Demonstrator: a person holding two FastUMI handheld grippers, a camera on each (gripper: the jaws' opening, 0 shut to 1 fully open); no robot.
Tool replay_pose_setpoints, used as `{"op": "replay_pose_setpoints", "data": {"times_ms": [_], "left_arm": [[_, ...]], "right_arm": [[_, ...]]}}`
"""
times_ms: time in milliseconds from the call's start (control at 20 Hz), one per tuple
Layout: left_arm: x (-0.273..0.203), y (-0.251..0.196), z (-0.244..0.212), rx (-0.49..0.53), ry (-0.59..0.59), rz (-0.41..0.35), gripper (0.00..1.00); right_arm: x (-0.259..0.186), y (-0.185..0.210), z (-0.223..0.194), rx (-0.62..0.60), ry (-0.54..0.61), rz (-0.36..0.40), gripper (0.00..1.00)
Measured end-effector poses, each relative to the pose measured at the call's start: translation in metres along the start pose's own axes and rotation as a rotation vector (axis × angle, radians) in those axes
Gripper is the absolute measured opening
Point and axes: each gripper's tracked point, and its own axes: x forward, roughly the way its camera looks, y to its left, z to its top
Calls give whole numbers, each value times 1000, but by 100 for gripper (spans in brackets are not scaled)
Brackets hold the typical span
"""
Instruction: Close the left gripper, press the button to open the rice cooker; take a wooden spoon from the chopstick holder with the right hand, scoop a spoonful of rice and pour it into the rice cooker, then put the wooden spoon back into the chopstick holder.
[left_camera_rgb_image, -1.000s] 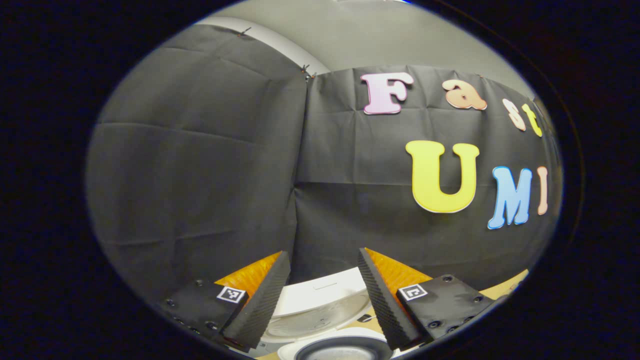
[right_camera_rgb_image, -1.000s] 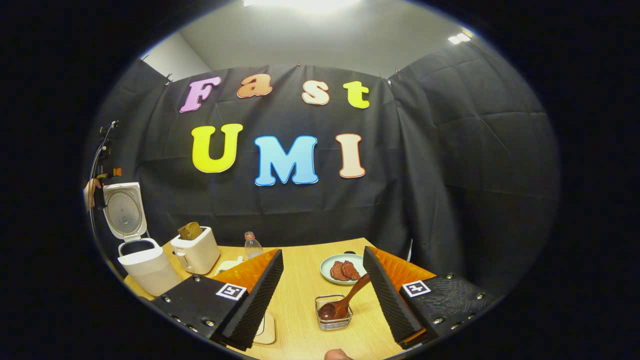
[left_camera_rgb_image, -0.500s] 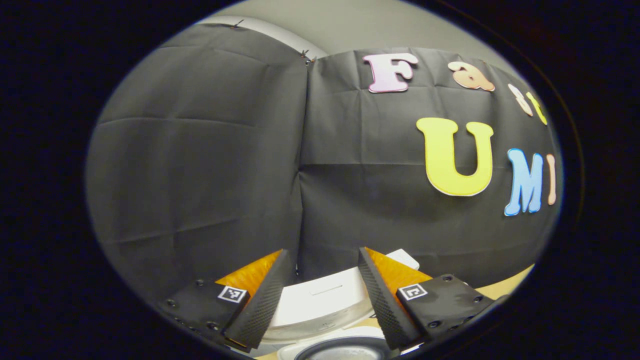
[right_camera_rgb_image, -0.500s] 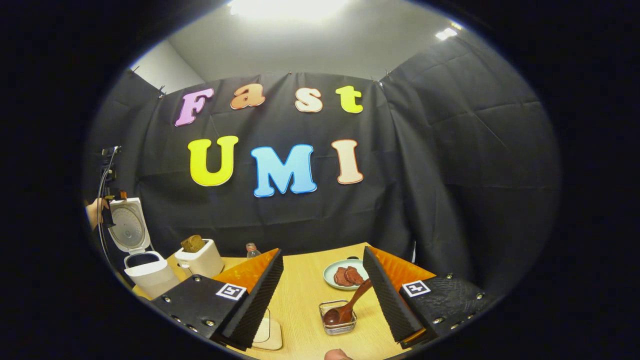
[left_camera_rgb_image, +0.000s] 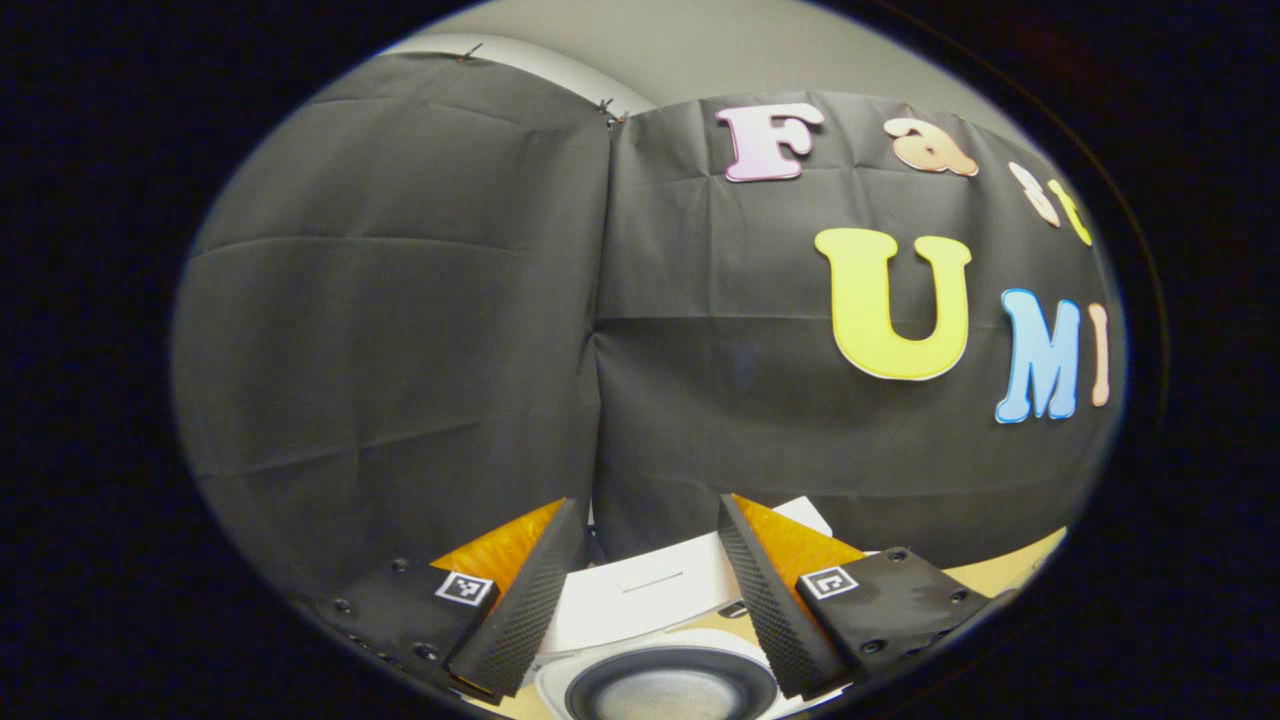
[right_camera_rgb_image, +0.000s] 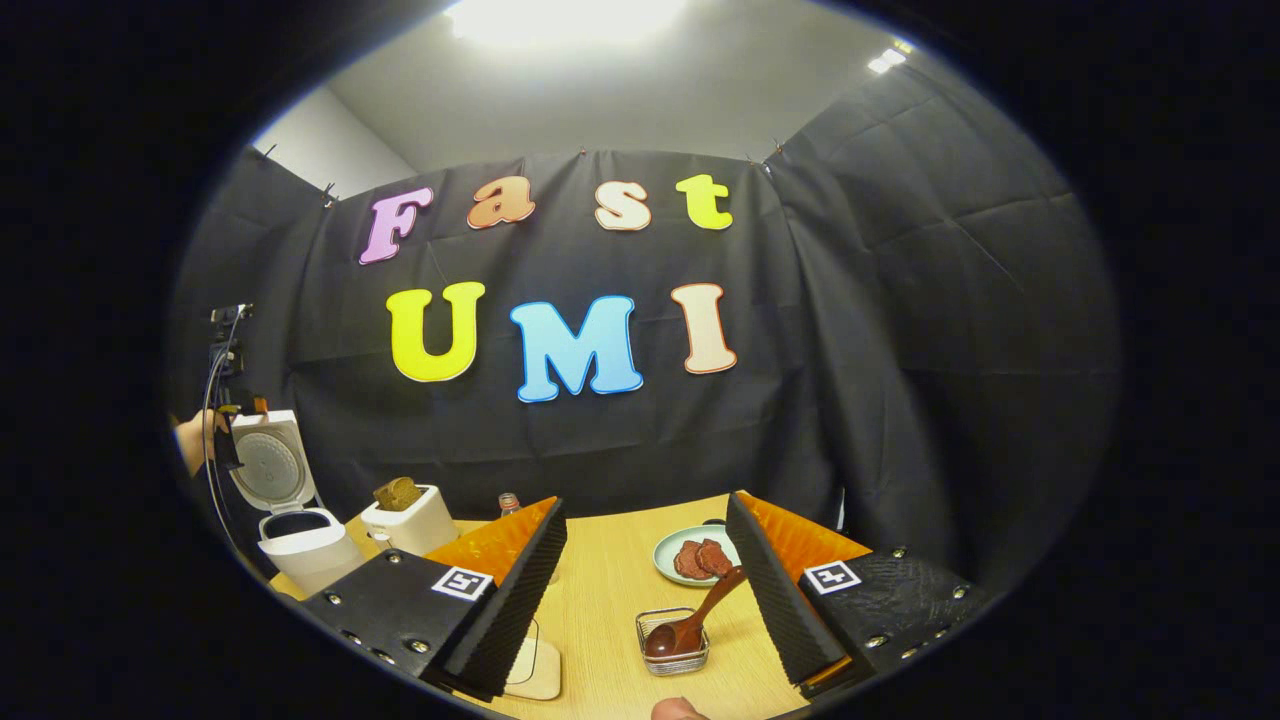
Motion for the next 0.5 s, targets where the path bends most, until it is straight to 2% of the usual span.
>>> {"op": "replay_pose_setpoints", "data": {"times_ms": [50,100,150,200,250,350,400,450,500], "left_arm": [[-6,-3,-4,-1,3,1,92],[-11,-6,-7,-1,5,3,96],[-16,-8,-11,0,7,6,92],[-20,-12,-14,-1,8,9,96],[-24,-15,-16,-2,8,11,92],[-35,-19,-24,-3,11,18,92],[-40,-21,-26,-1,13,19,97],[-43,-25,-31,-3,20,20,92],[-49,-29,-35,-7,27,21,98]], "right_arm": [[0,-3,3,6,-3,3,97],[0,-8,5,9,-6,6,98],[0,-11,6,9,-7,12,97],[-1,-13,6,11,-6,20,97],[-1,-15,7,17,-4,26,97],[-1,-21,10,31,-2,36,97],[-1,-24,10,35,-1,40,98],[-1,-27,10,33,1,43,97],[-1,-30,9,27,3,47,97]]}}
